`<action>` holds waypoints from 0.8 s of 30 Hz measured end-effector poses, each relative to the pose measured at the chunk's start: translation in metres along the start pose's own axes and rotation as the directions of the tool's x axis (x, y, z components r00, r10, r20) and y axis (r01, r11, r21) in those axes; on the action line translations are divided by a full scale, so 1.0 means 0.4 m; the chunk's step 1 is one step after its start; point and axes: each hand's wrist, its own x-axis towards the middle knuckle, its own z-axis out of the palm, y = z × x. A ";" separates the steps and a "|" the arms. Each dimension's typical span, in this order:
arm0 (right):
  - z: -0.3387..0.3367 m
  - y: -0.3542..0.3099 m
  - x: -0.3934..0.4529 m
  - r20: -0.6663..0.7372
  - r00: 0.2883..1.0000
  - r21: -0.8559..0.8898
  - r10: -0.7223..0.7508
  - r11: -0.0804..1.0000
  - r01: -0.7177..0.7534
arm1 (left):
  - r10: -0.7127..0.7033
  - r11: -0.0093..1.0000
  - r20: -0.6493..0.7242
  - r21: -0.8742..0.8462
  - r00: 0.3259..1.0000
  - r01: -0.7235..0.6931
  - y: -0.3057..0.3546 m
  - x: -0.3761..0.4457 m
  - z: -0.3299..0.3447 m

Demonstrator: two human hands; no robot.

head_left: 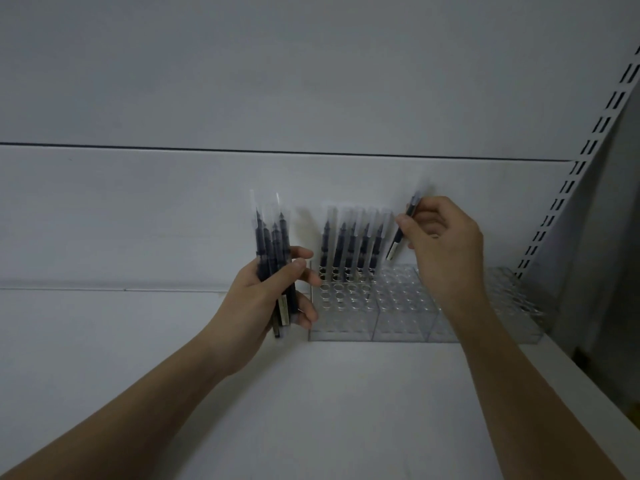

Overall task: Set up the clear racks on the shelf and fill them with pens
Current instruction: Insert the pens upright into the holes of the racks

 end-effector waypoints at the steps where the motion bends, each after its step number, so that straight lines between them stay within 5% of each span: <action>1: 0.003 0.001 -0.001 0.009 1.000 -0.016 -0.006 1.000 0.006 | 0.000 1.000 0.000 -0.002 1.000 0.000 0.000 0.000 0.000; 13: 0.012 0.014 -0.012 0.184 0.981 -0.245 0.058 0.969 -0.012 | 0.017 1.000 0.022 0.005 1.000 -0.017 -0.002 0.005 -0.007; 24: 0.013 -0.011 -0.026 0.200 0.972 -0.426 0.127 0.904 -0.031 | 0.065 0.998 0.019 0.009 0.998 -0.065 0.026 0.000 0.022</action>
